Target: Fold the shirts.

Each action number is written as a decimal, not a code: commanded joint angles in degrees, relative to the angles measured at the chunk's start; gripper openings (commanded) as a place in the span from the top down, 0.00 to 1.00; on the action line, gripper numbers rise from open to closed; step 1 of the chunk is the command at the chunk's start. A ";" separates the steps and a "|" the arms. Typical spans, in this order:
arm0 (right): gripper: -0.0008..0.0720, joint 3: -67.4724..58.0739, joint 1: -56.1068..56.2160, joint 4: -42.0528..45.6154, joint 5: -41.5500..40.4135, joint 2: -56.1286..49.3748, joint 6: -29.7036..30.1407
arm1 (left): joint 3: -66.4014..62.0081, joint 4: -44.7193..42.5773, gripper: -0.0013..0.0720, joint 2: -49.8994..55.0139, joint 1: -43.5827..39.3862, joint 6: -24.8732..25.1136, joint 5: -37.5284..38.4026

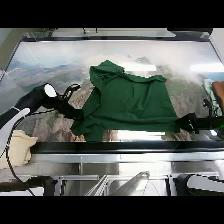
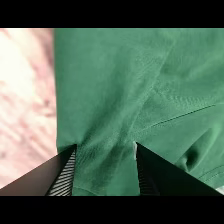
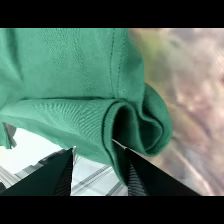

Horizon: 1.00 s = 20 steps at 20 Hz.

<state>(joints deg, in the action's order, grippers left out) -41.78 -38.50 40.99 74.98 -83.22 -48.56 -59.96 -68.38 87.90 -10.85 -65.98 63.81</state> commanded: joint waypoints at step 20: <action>0.97 -6.32 0.00 -39.50 21.59 10.80 2.97 | -22.32 32.92 0.95 -5.46 12.90 3.08 25.79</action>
<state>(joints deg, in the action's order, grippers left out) -45.36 -38.50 19.84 88.82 -77.49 -47.79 -75.94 -57.36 85.27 -5.28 -65.34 80.18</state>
